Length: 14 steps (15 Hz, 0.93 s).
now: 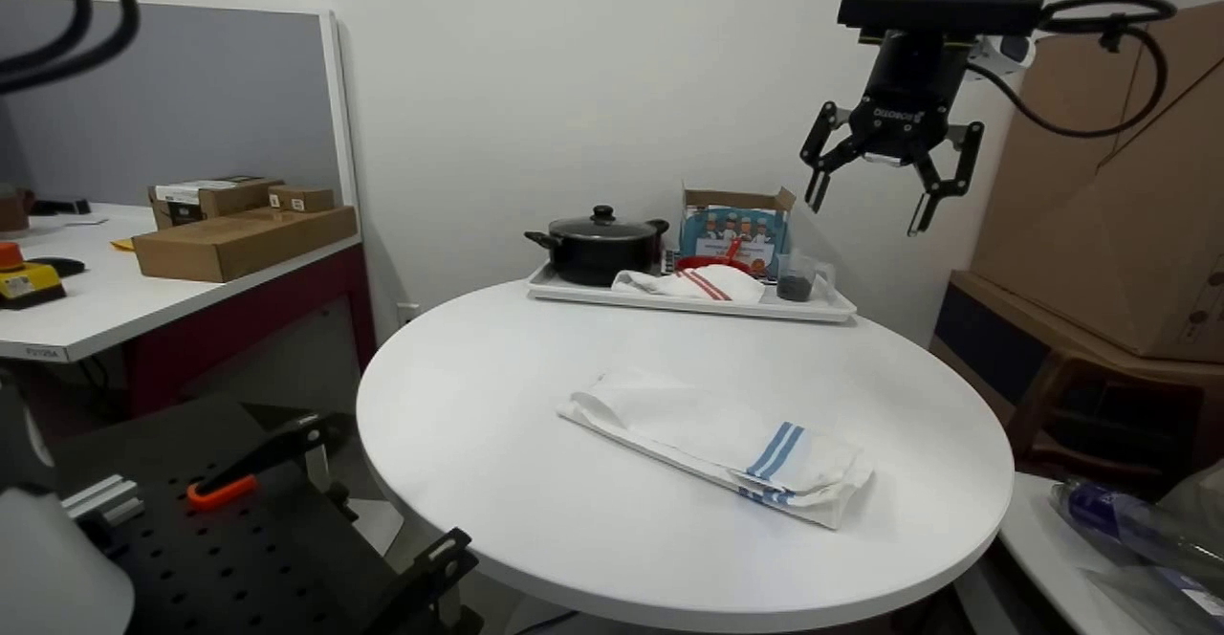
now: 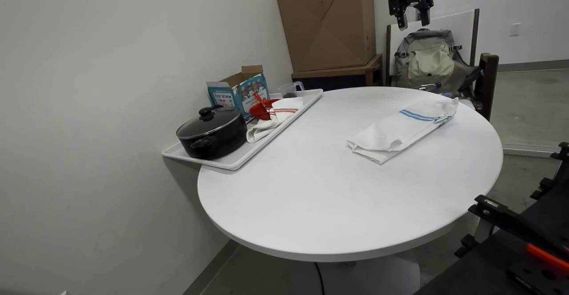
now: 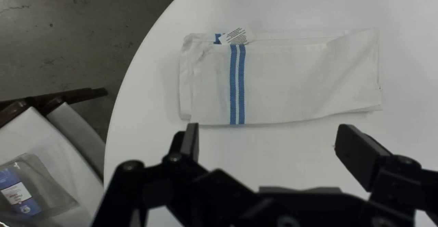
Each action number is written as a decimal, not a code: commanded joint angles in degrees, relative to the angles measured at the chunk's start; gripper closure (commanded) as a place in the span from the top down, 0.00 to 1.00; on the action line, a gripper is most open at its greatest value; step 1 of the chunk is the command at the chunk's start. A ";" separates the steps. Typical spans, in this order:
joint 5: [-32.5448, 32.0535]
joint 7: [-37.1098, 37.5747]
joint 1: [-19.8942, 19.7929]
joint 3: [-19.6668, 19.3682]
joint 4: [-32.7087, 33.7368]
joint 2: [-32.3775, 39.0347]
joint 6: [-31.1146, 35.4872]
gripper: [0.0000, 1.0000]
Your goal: Fold the towel three times
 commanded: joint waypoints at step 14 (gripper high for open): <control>-0.75 5.62 -3.37 -2.65 -1.26 3.38 6.39 1.00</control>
